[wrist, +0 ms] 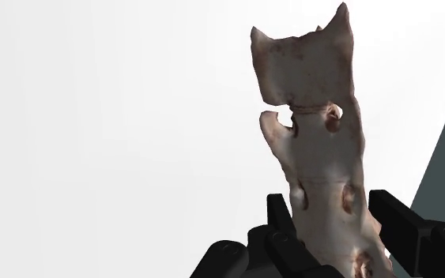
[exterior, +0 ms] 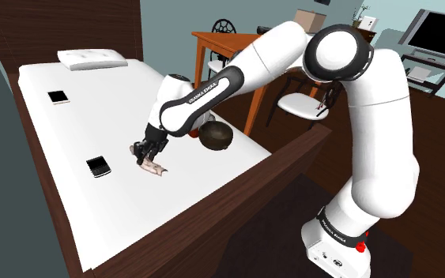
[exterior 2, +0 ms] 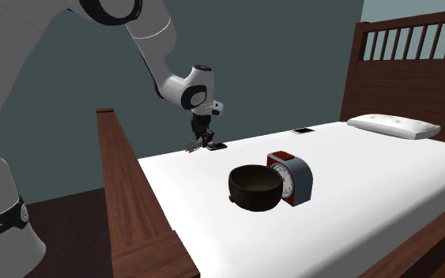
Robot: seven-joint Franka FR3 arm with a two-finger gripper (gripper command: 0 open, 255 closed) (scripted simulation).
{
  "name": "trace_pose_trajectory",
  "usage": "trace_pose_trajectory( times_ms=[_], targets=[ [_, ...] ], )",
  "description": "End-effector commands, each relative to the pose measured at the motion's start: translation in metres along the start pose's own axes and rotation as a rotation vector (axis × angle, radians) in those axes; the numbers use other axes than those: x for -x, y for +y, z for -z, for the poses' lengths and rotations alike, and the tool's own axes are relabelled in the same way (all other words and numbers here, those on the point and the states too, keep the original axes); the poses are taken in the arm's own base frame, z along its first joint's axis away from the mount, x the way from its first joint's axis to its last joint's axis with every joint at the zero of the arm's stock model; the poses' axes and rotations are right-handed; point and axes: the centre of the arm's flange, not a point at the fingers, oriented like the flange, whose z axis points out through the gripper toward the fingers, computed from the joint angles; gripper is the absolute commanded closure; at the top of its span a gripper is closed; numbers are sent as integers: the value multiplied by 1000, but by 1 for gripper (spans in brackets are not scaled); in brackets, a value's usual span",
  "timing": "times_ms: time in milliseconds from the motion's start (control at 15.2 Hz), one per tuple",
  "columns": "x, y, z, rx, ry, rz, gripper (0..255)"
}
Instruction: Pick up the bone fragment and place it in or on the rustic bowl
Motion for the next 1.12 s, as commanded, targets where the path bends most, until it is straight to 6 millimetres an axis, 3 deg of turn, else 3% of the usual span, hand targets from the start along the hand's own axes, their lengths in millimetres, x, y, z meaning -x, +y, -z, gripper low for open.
trace_pose_trajectory(
  times_ms=[0,1056],
  targets=[
    [-2,-2,11,0,0,0,255],
    [-15,-27,91,0,0,0,255]
  ],
)
